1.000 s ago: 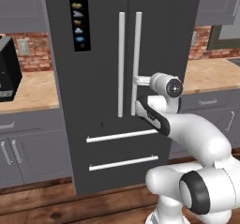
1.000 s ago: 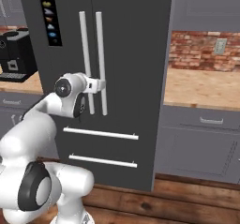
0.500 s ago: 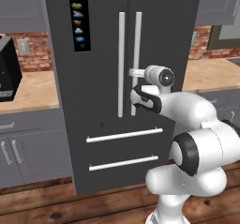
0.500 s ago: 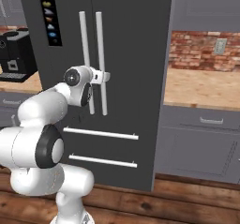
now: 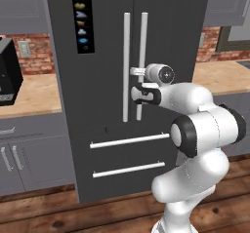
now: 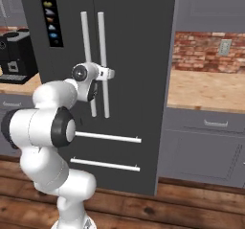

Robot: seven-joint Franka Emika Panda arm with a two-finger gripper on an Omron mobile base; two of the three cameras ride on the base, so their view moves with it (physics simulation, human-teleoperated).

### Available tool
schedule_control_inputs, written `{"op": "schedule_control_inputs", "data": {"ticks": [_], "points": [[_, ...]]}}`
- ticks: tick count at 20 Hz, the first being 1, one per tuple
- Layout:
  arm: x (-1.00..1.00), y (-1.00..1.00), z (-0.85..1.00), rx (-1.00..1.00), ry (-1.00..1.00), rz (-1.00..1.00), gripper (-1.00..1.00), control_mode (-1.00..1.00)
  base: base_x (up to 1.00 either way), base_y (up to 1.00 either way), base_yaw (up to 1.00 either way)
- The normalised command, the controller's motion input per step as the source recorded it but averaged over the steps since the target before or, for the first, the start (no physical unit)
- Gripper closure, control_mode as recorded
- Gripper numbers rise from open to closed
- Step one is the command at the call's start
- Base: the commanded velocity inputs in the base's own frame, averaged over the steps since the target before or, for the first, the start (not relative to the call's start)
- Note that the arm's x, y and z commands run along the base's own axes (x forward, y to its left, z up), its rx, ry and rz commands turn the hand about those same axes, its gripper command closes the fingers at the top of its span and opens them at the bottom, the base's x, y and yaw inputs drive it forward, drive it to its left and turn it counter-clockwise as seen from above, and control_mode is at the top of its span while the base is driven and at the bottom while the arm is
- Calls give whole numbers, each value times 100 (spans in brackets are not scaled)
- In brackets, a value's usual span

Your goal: Place one of the steaks on the plate and the other in the bowl. Then place the bowl in the fridge.

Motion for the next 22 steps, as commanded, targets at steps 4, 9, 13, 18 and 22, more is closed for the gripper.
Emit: {"op": "schedule_control_inputs", "data": {"ticks": [4,9,13,18,22], "points": [[44,0,0,0,4,3,-100,-100,0,0,0],[43,0,0,0,4,3,-100,-100,0,0,0],[43,-13,0,0,3,1,-100,-100,0,0,0],[50,-21,0,0,0,0,-100,-100,0,0,0],[59,-11,-9,0,0,0,-100,-100,0,0,0]]}}
